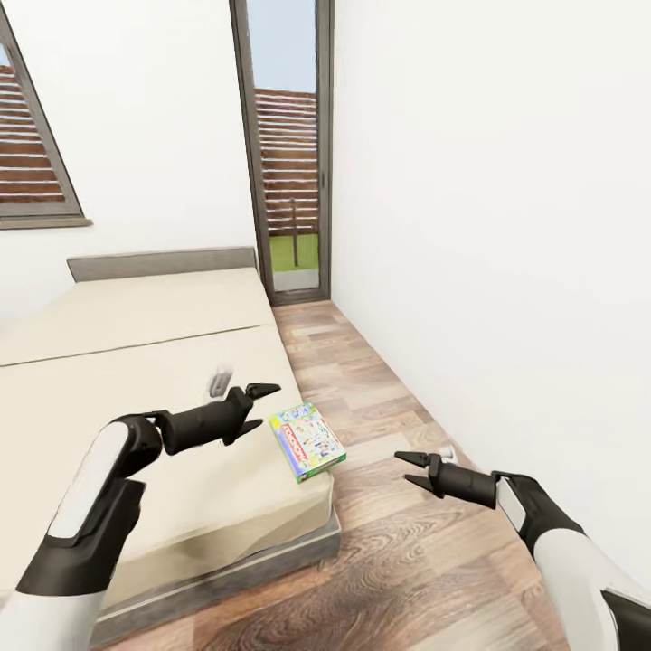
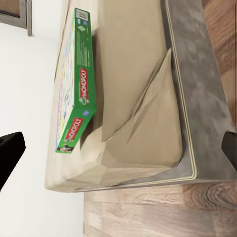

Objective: Put all the toys in the child's room - the three board games (two on the bed and one on the table), the two jigsaw puzzles on the table, and the tennis ball on the table - inside the toy box on the table in the child's room.

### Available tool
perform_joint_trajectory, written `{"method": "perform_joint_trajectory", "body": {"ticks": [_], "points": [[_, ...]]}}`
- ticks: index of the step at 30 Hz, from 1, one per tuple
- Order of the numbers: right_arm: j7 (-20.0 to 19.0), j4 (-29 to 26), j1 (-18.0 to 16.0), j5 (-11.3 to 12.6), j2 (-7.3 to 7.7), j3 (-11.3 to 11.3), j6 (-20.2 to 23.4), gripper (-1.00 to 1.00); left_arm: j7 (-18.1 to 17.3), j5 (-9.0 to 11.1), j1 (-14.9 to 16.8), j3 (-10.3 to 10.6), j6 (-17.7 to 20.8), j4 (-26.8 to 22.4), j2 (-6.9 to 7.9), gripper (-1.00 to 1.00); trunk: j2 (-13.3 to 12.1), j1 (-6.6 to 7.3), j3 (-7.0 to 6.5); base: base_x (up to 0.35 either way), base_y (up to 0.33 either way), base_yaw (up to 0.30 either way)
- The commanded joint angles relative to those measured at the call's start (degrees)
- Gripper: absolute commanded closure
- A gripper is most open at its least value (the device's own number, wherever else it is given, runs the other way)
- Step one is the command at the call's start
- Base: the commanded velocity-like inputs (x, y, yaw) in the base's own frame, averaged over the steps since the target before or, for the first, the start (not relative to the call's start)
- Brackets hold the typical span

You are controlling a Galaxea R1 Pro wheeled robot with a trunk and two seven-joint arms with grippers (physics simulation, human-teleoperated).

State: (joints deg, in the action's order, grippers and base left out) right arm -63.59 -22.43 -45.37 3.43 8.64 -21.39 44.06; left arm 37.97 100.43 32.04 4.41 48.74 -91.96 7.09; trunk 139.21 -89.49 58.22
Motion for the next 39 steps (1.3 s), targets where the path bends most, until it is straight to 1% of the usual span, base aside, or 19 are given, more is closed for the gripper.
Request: {"method": "perform_joint_trajectory", "body": {"ticks": [1, 3, 4, 7, 9, 12, 17, 18, 20, 22, 23, 24, 26, 27, 28, 29, 33, 39], "points": [[-0.05, 0.02, -0.04, 0.22, 0.13, -0.14, 0.41, -1.00, 2.25, 1.28, 0.61, 0.42, -0.03, -0.05, -0.21, -1.00, 0.02, 0.01, 0.06, 0.000, 0.000, 0.000], [-0.03, 0.01, -0.11, 0.45, 0.50, -0.14, 0.45, -1.00, 6.07, 2.83, 1.89, 1.37, 0.01, -0.10, -0.97, -1.00, 0.02, 0.01, 0.05, 0.000, 0.000, 0.096], [-0.05, 0.01, -0.18, 0.51, 0.65, -0.14, 0.47, -1.00, 7.06, 3.15, 2.00, 1.66, 0.02, -0.12, -1.19, -1.00, 0.02, 0.01, 0.04, 0.000, 0.000, 0.196], [-0.16, 0.01, -0.52, 0.60, 1.23, -0.14, 0.55, -1.00, 8.22, 3.53, 2.10, 2.05, 0.04, -0.14, -1.45, -1.00, 0.02, 0.01, 0.04, 0.000, 0.000, 0.241], [-0.19, 0.01, -0.65, 0.65, 1.78, -0.14, 0.56, -1.00, 8.54, 3.64, 2.12, 2.16, 0.04, -0.15, -1.54, -1.00, 0.02, 0.01, 0.04, 0.000, 0.000, 0.274], [-0.21, 0.01, -0.75, 0.68, 2.21, -0.14, 0.60, -1.00, 8.85, 3.65, 2.14, 2.24, 0.04, -0.11, -1.60, -1.00, 0.02, 0.01, 0.04, 0.000, 0.000, 0.286], [-0.22, 0.03, -1.05, 0.70, 2.51, -0.14, 0.64, -1.00, 9.02, 3.61, 2.14, 2.31, 0.04, 0.00, -1.63, -1.00, 0.02, 0.01, 0.04, 0.000, 0.000, 0.267], [-0.17, 0.10, -1.08, 1.05, 2.74, -0.17, 0.75, -1.00, 9.02, 3.58, 2.14, 2.32, 0.04, 0.01, -1.64, -1.00, 0.02, 0.01, 0.04, 0.000, 0.000, 0.121], [0.64, 0.37, -1.10, 2.21, 3.05, -0.19, 1.91, -1.00, 8.94, 3.56, 2.18, 2.83, 0.04, -0.03, -1.64, -1.00, 0.02, 0.01, 0.04, 0.000, 0.000, 0.070], [3.52, 0.54, -1.16, 3.05, 3.33, -0.22, 3.66, -1.00, 8.91, 3.55, 2.26, 3.69, 0.01, -0.04, -1.62, -1.00, 0.02, 0.01, 0.04, 0.000, 0.000, 0.036], [6.17, 0.60, -1.16, 3.88, 3.45, -0.67, 4.58, -1.00, 8.93, 3.55, 2.32, 4.09, -0.01, -0.05, -1.62, -1.00, 0.02, 0.01, 0.04, 0.000, 0.000, 0.020], [8.53, 0.64, -1.15, 5.44, 3.53, -2.13, 5.17, -1.00, 8.96, 3.55, 2.40, 4.35, -0.02, -0.04, -1.63, -1.00, 0.02, 0.01, 0.04, 0.000, 0.000, 0.013], [10.55, 0.67, -1.12, 7.16, 3.61, -4.15, 5.56, -1.00, 8.99, 3.55, 2.48, 4.52, -0.03, -0.02, -1.63, -1.00, 0.02, 0.01, 0.04, 0.000, 0.000, 0.009], [12.22, 0.67, -1.09, 8.38, 3.68, -5.74, 5.81, -1.00, 9.01, 3.55, 2.58, 4.64, -0.04, 0.00, -1.64, -1.00, 0.02, 0.01, 0.04, 0.000, 0.000, 0.005], [12.84, 0.66, -1.08, 8.85, 3.71, -6.31, 5.91, -1.00, 9.02, 3.55, 2.62, 4.68, -0.04, 0.00, -1.64, -1.00, 0.02, 0.01, 0.04, 0.000, 0.000, 0.004], [13.97, 0.65, -1.06, 9.76, 3.82, -7.46, 6.05, -1.00, 9.03, 3.55, 2.69, 4.78, -0.04, 0.01, -1.64, -1.00, 0.02, 0.01, 0.04, 0.000, 0.000, 0.002], [14.67, 0.56, -1.01, 10.47, 3.78, -8.35, 6.13, -1.00, 9.04, 3.53, 2.74, 4.87, -0.04, 0.02, -1.64, -1.00, 0.02, 0.01, 0.01, 0.000, 0.000, 0.040], [14.92, 0.47, -0.96, 10.65, 3.71, -8.62, 6.12, -1.00, 9.01, 3.47, 2.77, 4.90, -0.05, 0.02, -1.61, -1.00, 0.02, 0.01, -0.13, 0.000, 0.000, 0.232]]}}
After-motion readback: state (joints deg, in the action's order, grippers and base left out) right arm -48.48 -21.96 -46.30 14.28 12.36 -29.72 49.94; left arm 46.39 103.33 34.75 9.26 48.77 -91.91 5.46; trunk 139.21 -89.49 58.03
